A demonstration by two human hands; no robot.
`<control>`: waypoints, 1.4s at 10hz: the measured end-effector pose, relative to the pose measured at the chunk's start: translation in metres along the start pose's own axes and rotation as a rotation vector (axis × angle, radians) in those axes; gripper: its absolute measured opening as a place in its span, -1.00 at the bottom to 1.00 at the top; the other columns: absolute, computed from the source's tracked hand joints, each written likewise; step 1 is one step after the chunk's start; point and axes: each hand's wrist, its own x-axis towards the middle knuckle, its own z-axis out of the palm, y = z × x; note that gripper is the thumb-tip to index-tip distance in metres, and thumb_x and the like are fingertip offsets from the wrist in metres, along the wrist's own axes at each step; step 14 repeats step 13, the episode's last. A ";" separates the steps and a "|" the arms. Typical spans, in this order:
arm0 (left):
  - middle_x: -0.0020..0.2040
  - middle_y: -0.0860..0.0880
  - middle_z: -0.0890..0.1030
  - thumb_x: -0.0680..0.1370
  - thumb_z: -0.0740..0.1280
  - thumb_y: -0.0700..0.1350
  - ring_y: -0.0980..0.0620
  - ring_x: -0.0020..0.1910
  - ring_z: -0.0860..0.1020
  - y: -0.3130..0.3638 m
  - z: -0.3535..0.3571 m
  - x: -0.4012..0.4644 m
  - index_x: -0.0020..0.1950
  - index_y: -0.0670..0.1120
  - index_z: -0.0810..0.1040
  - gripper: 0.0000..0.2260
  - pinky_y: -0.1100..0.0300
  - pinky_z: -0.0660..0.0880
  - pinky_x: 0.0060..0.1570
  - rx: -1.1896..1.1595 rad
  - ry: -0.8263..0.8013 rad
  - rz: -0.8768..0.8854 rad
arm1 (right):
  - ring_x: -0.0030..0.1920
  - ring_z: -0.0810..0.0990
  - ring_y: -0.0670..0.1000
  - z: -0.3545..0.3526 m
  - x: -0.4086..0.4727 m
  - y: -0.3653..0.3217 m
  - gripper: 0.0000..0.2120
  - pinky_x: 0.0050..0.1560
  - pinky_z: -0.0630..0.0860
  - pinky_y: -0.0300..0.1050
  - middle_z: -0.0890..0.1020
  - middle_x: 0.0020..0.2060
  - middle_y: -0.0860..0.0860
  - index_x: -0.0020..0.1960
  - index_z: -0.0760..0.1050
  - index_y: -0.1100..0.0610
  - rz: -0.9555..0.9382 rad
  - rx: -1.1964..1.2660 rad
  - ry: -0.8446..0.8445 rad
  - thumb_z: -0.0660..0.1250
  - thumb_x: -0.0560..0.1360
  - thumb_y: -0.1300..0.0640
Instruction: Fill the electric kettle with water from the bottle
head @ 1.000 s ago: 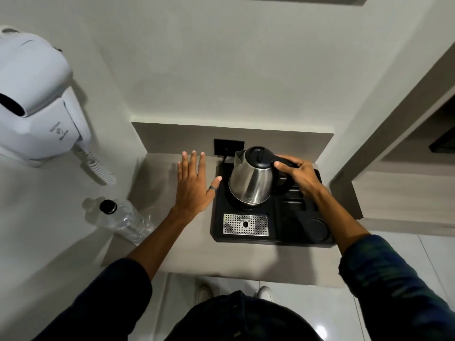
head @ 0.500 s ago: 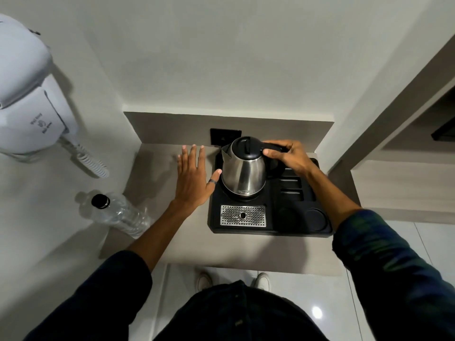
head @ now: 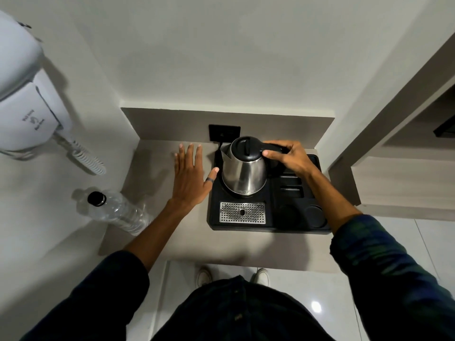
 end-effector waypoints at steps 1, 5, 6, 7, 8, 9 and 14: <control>0.66 -0.28 0.16 0.65 0.26 0.19 -0.33 0.67 -0.01 -0.001 0.001 -0.004 0.66 -0.19 0.17 -0.29 -0.26 -0.02 0.63 0.008 -0.012 0.004 | 0.16 0.73 0.00 0.001 0.007 0.001 -0.64 0.31 0.62 -0.07 0.77 0.17 0.11 0.29 0.69 0.22 -0.008 -0.008 -0.036 0.57 0.51 0.25; 0.64 -0.29 0.21 0.65 0.28 0.17 -0.34 0.66 0.02 0.014 0.004 -0.015 0.64 -0.21 0.20 -0.30 -0.29 0.02 0.62 0.006 0.007 -0.011 | 0.49 0.48 0.26 0.027 -0.044 0.035 -0.37 0.51 0.36 0.24 0.55 0.46 0.22 0.61 0.37 0.19 -0.163 -0.703 0.328 0.46 0.61 0.03; 0.64 -0.30 0.20 0.65 0.27 0.16 -0.34 0.66 0.02 0.022 0.005 -0.014 0.64 -0.21 0.20 -0.31 -0.29 0.02 0.62 -0.001 0.019 -0.028 | 0.61 0.37 0.26 0.030 -0.043 0.031 -0.46 0.60 0.28 0.25 0.47 0.55 0.23 0.59 0.36 0.28 -0.200 -0.899 0.377 0.34 0.67 0.13; 0.64 -0.29 0.20 0.65 0.19 0.20 -0.34 0.66 0.02 0.028 0.009 -0.018 0.64 -0.22 0.20 -0.31 -0.27 0.00 0.63 -0.018 0.025 -0.066 | 0.65 0.29 0.26 0.035 -0.042 0.026 -0.44 0.67 0.15 0.24 0.41 0.59 0.25 0.62 0.31 0.31 -0.160 -0.996 0.366 0.31 0.65 0.22; 0.63 -0.30 0.21 0.63 0.14 0.21 -0.35 0.66 0.03 0.030 0.012 -0.021 0.64 -0.23 0.22 -0.29 -0.27 0.00 0.63 -0.039 0.032 -0.079 | 0.67 0.23 0.29 0.038 -0.042 0.024 -0.41 0.69 0.07 0.24 0.37 0.61 0.26 0.64 0.27 0.32 -0.148 -1.044 0.389 0.27 0.62 0.31; 0.63 -0.30 0.24 0.64 0.14 0.21 -0.35 0.65 0.05 0.029 0.009 -0.028 0.63 -0.23 0.23 -0.30 -0.28 0.03 0.62 -0.007 0.010 -0.040 | 0.72 0.09 0.24 0.044 -0.043 0.021 -0.43 0.71 -0.05 0.18 0.25 0.68 0.19 0.69 0.15 0.25 -0.084 -1.112 0.364 0.15 0.71 0.23; 0.70 -0.20 0.03 0.66 0.03 0.28 -0.20 0.69 -0.09 0.004 0.000 -0.054 0.70 -0.13 0.02 -0.27 -0.15 -0.09 0.66 0.113 -0.039 0.125 | 0.74 -0.11 0.14 0.064 -0.072 -0.001 -0.31 0.73 -0.05 0.18 -0.01 0.74 0.14 0.74 -0.06 0.18 -0.064 -1.000 0.351 0.08 0.75 -0.11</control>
